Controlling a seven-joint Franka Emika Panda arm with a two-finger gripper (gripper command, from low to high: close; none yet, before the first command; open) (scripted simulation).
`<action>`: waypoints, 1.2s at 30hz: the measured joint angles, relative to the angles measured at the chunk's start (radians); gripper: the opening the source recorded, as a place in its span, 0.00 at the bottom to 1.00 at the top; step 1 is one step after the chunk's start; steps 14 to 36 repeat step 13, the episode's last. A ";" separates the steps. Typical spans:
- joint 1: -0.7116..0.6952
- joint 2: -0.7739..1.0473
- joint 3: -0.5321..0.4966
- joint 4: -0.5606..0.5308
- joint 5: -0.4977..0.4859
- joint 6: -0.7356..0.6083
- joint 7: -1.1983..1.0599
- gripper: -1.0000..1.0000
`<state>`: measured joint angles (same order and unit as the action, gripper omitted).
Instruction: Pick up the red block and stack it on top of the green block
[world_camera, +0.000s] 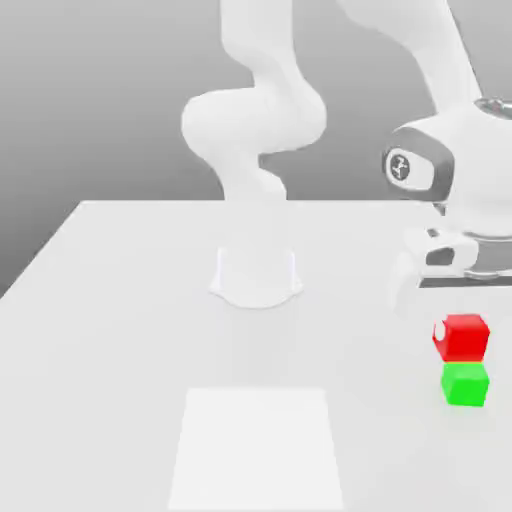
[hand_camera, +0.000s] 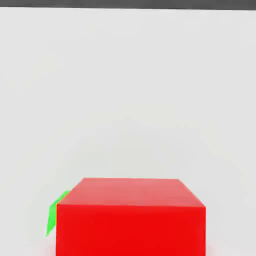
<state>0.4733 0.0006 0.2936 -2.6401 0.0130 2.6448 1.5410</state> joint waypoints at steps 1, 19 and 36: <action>0.029 -0.002 0.003 0.000 -0.005 -0.003 0.040 0.00; 0.082 0.194 -0.075 0.010 -0.148 0.176 0.179 1.00; 0.082 0.194 -0.075 0.010 -0.148 0.176 0.179 1.00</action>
